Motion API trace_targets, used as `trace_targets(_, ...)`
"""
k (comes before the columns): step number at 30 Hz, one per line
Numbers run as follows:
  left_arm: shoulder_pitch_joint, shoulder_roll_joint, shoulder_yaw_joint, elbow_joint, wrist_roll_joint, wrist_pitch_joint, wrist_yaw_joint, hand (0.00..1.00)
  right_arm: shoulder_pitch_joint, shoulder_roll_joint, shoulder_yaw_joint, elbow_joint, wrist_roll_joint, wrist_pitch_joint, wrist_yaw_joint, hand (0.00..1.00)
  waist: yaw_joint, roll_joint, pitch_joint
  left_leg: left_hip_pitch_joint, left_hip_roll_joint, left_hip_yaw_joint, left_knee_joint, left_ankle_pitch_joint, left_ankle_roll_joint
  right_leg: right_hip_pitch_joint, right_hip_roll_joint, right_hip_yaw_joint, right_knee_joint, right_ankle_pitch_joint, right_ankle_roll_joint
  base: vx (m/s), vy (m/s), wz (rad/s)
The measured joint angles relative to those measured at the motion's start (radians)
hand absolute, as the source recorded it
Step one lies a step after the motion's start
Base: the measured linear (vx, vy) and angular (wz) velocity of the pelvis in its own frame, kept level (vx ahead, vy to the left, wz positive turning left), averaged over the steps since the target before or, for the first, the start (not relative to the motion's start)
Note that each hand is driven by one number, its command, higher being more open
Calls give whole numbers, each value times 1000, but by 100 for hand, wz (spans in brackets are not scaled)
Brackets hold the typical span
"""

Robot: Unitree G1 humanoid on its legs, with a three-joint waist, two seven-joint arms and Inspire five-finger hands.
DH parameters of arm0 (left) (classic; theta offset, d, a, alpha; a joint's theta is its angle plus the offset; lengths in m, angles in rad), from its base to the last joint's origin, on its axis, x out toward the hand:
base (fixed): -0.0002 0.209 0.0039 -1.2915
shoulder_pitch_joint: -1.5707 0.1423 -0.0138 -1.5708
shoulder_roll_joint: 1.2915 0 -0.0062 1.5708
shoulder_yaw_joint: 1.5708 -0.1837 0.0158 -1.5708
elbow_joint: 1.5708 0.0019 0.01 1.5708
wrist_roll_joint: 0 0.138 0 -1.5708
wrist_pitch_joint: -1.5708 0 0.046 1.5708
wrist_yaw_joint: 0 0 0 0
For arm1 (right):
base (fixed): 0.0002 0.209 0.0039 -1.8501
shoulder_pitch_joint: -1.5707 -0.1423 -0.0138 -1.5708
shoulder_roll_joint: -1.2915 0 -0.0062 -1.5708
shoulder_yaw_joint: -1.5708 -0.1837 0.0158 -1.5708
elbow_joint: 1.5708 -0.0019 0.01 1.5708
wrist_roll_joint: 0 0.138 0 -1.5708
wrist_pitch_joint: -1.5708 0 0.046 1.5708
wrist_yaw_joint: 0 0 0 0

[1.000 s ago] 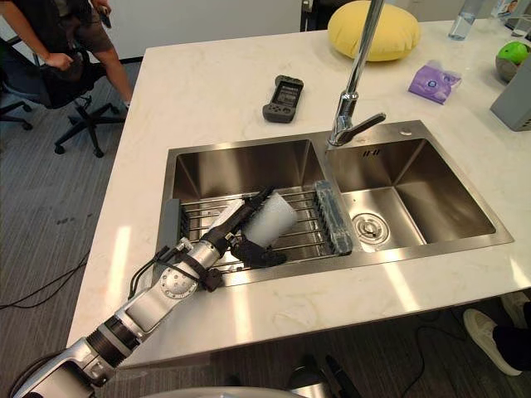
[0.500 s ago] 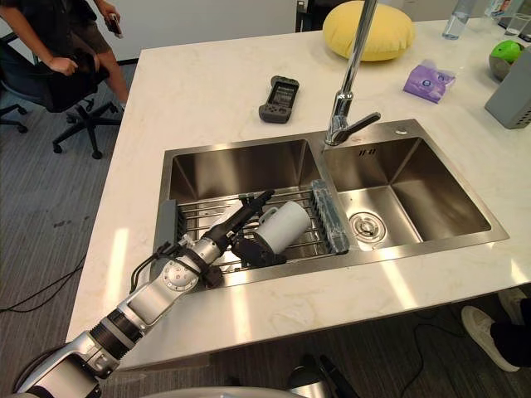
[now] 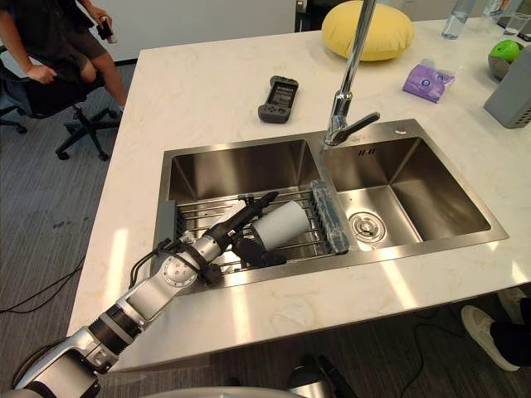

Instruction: Walk over to the sink, pick up the cup, carry it to the dishwasher, place the cup inside the dishwasher, then close the dishwasher door

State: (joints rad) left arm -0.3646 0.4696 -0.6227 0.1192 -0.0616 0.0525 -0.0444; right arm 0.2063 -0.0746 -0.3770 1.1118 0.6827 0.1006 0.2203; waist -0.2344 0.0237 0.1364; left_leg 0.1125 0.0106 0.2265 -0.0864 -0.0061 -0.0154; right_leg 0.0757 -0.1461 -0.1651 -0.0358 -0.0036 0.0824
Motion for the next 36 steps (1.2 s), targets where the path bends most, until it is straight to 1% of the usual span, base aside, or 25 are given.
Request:
trace_targets(7, 0, 0, -4, -7, -28, 33, 17, 100, 1, -2, 21, -1, 0, 0, 0, 100, 0, 0, 0, 0, 0, -1, 0, 0, 0, 0, 0, 0, 0, 0, 0, 0, 0, 0)
trace_targets(10, 0, -7, -2, -9, -22, 60, 29, 100, 3, -2, 21, -6, 1, 3, -1, 100, 0, 1, 0, 0, 0, -1, 0, 0, 0, 0, 0, 0, 1, 0, 0, 0, 0, 0)
trace_targets(13, 1, -19, 6, -4, -15, 72, 32, 100, 5, -2, 21, -13, 1, 8, -4, 100, 0, 1, 0, 2, -1, 0, 0, 0, 0, 1, 0, 0, 3, 0, 0, 0, 0, 0)
trace_targets(14, 1, -20, 7, -2, -11, 72, 29, 0, 8, -2, 22, -20, 1, 13, -6, 100, 0, 1, 0, 2, -1, 1, 0, 1, 0, 1, 0, 1, 4, 0, 0, 0, 0, 0)
trace_targets(19, 1, -32, 7, 5, 36, 64, 21, 0, 15, -2, 32, -31, 2, 18, -14, 100, 1, 1, -1, 9, -4, 3, 0, 1, 0, 8, 0, 0, 4, 0, 0, 0, 0, 0)
trace_targets(21, -6, -49, 9, 21, 94, 61, 29, 0, 18, -2, 33, -36, 2, 19, -19, 100, 0, 1, -2, 11, -4, 4, 0, 1, 0, 9, 0, 1, 4, 0, -1, 0, 0, 0)
trace_targets(24, -20, -62, 9, 42, 136, 56, 44, 0, 22, -1, 35, -40, 2, 19, -23, 100, -3, 1, -3, 11, -3, 4, -1, 1, 0, 9, 0, 2, 3, -1, -1, 0, 0, 0)
trace_targets(36, -28, -76, 7, 68, 140, 48, 52, 0, 25, -5, 65, -42, 26, 17, -27, 100, -6, -1, -4, 13, -2, 4, -1, 0, 0, 13, 1, 0, 0, -1, -1, 0, 0, 0)
